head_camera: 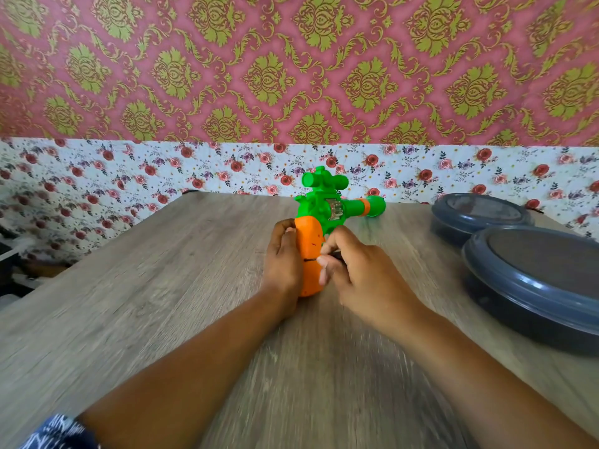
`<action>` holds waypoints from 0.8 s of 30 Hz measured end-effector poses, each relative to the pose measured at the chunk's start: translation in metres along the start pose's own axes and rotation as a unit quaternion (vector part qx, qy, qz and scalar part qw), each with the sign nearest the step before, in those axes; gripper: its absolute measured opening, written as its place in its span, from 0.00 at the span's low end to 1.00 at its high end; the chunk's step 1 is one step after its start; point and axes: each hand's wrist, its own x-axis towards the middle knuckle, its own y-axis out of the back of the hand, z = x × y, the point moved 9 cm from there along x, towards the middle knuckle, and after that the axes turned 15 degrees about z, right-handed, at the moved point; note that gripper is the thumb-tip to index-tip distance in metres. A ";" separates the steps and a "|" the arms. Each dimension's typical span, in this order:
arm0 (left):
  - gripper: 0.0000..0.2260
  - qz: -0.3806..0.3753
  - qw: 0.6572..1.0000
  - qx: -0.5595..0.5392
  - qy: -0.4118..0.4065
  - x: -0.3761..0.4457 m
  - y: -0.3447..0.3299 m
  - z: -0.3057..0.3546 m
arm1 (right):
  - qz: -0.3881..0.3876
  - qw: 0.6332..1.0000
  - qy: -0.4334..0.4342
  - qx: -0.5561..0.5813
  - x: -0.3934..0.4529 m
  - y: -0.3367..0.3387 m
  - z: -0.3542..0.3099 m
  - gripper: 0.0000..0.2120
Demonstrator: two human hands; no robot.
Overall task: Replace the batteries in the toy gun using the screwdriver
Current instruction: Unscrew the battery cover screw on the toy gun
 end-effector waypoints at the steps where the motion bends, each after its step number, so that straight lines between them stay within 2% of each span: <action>1: 0.12 0.001 1.000 -0.001 -0.001 0.000 0.000 0.000 | -0.003 1.000 -0.011 -0.006 0.000 0.000 0.001 0.08; 4: 0.13 0.001 1.000 -0.014 0.027 0.001 -0.001 -0.005 | -0.002 0.995 -0.027 -0.092 -0.002 0.002 0.008 0.18; 6: 0.13 -0.001 0.999 -0.012 0.034 0.001 -0.002 -0.007 | 0.010 0.991 -0.026 -0.133 -0.002 0.004 0.010 0.21; 12: 0.16 -0.005 0.998 -0.020 0.056 0.001 -0.002 -0.013 | -0.012 0.998 -0.011 -0.054 0.002 -0.002 0.007 0.07; 15: 0.18 -0.020 0.996 -0.038 0.080 0.001 -0.005 -0.018 | -0.015 1.000 -0.010 -0.004 0.001 0.000 0.001 0.05; 18: 0.20 -0.015 0.995 -0.046 0.084 0.001 -0.004 -0.018 | 0.027 0.999 -0.021 0.019 -0.001 0.005 -0.001 0.04; 20: 0.21 -0.012 0.996 -0.038 0.081 0.000 -0.003 -0.018 | 0.040 0.998 -0.026 -0.034 -0.003 0.006 0.000 0.09; 22: 0.22 -0.008 0.996 -0.032 0.088 0.000 -0.003 -0.021 | 0.038 0.989 -0.030 -0.139 -0.004 0.009 0.005 0.15; 24: 0.21 -0.005 0.996 -0.019 0.087 0.001 -0.003 -0.023 | 0.037 0.982 -0.036 -0.184 -0.004 0.012 0.006 0.16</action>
